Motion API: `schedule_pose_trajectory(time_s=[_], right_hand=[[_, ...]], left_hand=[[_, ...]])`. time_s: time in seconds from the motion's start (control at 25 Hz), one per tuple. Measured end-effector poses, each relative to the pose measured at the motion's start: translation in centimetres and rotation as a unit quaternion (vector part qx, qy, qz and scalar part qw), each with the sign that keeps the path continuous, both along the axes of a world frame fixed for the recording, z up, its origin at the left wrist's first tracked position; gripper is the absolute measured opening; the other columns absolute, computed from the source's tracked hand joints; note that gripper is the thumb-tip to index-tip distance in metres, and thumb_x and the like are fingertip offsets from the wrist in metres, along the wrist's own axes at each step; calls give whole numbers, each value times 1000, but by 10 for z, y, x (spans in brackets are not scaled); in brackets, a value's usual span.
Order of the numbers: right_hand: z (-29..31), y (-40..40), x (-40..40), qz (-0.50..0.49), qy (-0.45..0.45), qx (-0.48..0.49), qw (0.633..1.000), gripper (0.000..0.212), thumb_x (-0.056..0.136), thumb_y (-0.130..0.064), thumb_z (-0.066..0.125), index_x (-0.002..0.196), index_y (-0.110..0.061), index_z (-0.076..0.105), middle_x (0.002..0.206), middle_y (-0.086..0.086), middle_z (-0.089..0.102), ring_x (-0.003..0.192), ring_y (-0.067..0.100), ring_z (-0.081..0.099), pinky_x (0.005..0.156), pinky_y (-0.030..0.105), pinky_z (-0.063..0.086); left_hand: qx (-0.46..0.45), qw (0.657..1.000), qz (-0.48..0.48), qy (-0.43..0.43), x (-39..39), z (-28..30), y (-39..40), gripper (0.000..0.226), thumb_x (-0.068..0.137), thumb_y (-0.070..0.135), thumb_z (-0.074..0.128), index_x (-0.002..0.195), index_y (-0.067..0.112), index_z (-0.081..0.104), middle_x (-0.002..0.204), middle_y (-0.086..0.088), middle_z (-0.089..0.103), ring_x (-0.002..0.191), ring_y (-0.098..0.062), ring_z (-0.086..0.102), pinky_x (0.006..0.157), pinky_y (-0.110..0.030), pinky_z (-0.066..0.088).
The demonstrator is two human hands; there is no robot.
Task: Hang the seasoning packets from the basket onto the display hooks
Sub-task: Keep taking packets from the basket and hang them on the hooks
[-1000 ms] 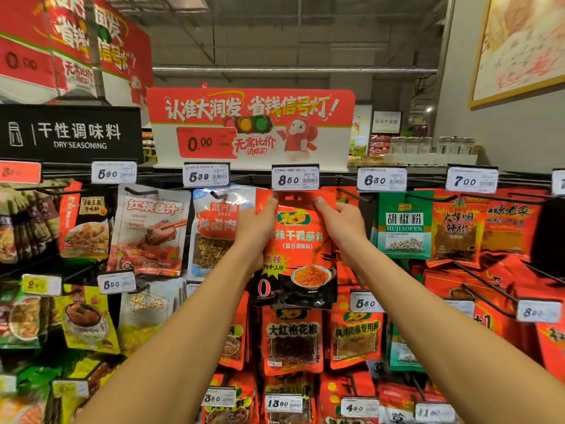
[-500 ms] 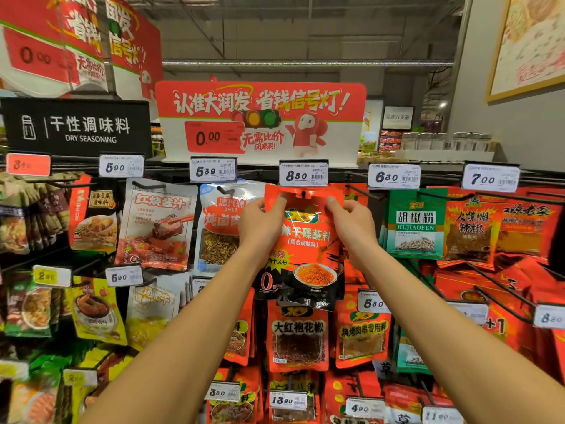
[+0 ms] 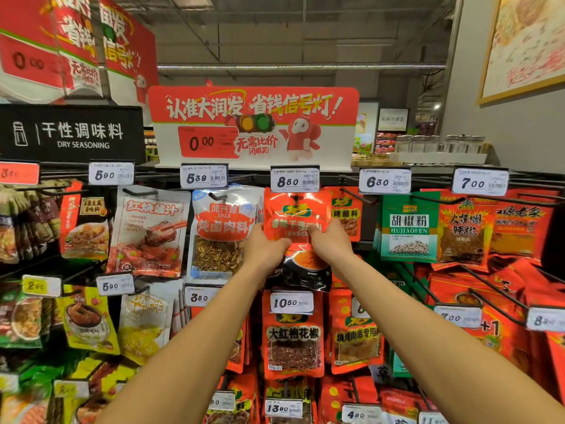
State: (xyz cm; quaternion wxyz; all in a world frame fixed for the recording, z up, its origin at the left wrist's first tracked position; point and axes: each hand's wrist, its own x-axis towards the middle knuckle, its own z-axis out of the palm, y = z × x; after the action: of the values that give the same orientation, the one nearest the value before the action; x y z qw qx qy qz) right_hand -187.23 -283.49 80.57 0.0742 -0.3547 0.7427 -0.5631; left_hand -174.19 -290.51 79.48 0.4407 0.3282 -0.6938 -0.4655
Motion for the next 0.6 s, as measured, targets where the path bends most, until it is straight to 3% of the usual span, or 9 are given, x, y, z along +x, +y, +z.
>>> schedule_pose_trajectory(time_s=[0.08,0.16,0.24,0.36,0.44,0.48,0.52,0.6], right_hand=[[-2,-9,-8,-6,-9,22,1000,46,102,-36,55,138,-10,43,138,12,57,126,33,55,103,41,47],[-6,-12,-17,-7,-13,38,999,45,100,-38,56,135,-11,47,135,12,59,123,33,57,102,42,48],[-11,-5,-22,1,-15,46,999,45,99,-43,56,132,-13,51,130,9,63,115,29,60,96,40,50],[-16,24,-25,-13,32,36,999,46,99,-43,57,134,-13,58,127,6,66,108,22,59,87,29,41],[-19,54,-25,-30,62,-22,997,36,98,-36,58,124,-13,67,120,5,70,107,22,63,91,32,47],[-21,71,-26,-19,34,-66,997,26,98,-30,58,113,-13,70,110,6,74,101,23,67,88,37,53],[-22,88,-25,15,-20,-106,994,18,98,-24,58,100,-12,71,96,7,76,88,24,71,76,38,59],[-29,121,-20,86,-115,-139,980,19,98,-14,56,83,-11,67,70,8,71,58,20,69,48,26,54]], left_hand=[[-9,998,35,-44,-13,-1,-1,47,86,21,74,129,19,55,118,-2,70,111,-25,65,95,-38,52],[-4,997,43,-59,-15,-4,-1,53,87,21,72,135,20,50,125,-5,67,115,-28,62,102,-40,49],[3,998,34,-47,-9,-8,-2,53,87,21,74,135,18,51,124,-5,67,112,-25,64,101,-42,51],[-9,998,40,-48,10,-11,1,46,92,29,69,134,17,57,126,-2,67,107,-21,63,95,-37,51],[-22,998,53,-39,27,-13,6,44,96,32,64,137,16,58,130,-1,64,111,-19,59,96,-35,47],[-30,998,53,-30,37,-14,11,38,97,30,63,132,16,61,130,-2,64,112,-17,60,98,-36,47],[-30,998,43,-17,45,-16,18,29,97,27,62,124,18,66,127,-3,67,110,-17,63,97,-36,50],[13,1000,-1,16,62,-25,35,14,98,22,60,105,19,72,109,-7,76,95,-21,73,85,-36,58]])
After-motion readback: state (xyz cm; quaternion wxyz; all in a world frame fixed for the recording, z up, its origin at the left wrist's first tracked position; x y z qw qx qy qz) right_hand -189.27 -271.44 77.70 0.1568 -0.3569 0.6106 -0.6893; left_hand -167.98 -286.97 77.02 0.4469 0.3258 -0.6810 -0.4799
